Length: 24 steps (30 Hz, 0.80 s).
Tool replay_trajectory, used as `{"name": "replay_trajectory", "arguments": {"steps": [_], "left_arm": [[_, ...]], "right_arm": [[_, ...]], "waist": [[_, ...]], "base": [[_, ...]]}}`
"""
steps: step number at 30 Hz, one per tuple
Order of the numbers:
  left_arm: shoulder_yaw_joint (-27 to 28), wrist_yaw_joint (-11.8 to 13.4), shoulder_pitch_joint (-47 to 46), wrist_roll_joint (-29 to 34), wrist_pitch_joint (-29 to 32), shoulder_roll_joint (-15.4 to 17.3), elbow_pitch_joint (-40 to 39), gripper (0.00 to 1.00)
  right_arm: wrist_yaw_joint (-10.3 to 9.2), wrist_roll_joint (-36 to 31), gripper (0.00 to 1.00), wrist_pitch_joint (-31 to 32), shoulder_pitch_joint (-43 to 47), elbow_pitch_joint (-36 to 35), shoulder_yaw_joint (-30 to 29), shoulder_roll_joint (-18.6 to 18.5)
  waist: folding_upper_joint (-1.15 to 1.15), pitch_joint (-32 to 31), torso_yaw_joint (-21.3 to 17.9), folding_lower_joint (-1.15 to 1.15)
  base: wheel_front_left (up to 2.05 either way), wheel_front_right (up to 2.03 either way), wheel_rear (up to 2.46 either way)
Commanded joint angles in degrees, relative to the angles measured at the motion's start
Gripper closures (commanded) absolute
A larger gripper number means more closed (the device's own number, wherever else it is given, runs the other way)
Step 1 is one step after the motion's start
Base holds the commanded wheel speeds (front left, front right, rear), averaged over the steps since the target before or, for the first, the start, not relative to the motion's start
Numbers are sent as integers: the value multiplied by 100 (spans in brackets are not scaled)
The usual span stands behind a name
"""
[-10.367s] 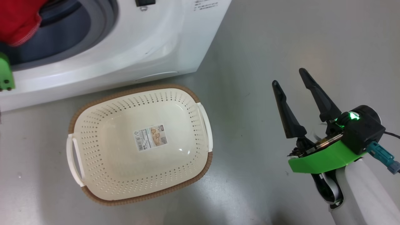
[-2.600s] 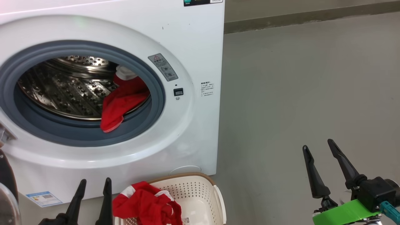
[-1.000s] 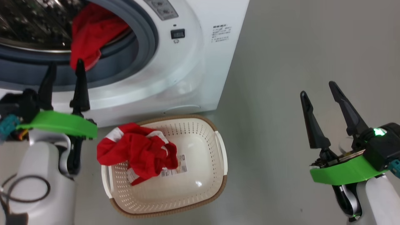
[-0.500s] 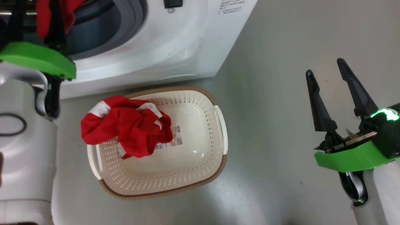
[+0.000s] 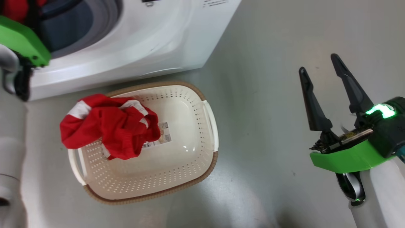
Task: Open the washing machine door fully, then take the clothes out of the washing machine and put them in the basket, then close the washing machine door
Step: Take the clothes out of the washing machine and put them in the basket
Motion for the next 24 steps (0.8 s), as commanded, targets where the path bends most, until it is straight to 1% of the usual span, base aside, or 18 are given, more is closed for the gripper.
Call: {"name": "replay_trajectory", "arguments": {"steps": [1, 4, 7, 8, 9, 13, 16, 24], "left_arm": [[16, 88, -110, 121, 90, 459, 56, 0], [-102, 257, -218, 254, 141, 587, 193, 0], [-183, 416, -276, 332, 212, 648, 300, 0], [-210, 449, -289, 352, 227, 653, 325, 62], [-203, 474, -298, 337, 225, 655, 346, 100], [-201, 501, -293, 297, 231, 637, 399, 100], [-193, 474, -286, 242, 149, 592, 422, 100], [-119, 285, -191, 49, -516, 501, 316, 100]], "right_arm": [[19, 49, 0, -36, -18, -145, 182, -5], [19, 81, 0, -36, -72, -159, 226, 0], [19, 109, 0, -36, -83, -178, 234, 5], [19, 117, 0, -36, -79, -180, 234, 9], [19, 125, 0, -36, -76, -180, 235, 11], [19, 149, 0, -36, -72, -177, 225, 17], [19, 157, 0, -36, -86, -173, 226, 25], [19, 173, 0, -36, -114, -139, 225, 11]], "waist": [[0, 46, -110, 0], [0, 86, -177, 0], [0, 115, -205, 0], [0, 119, -210, 0], [0, 121, -213, 0], [0, 122, -207, 0], [0, 114, -185, 0], [0, -3, -80, 0]], "base": [[0, 0, 0], [0, 0, 0], [0, 0, 0], [0, 0, 0], [0, 0, 0], [0, 0, 0], [0, 0, 0], [0, 0, 0]]}}
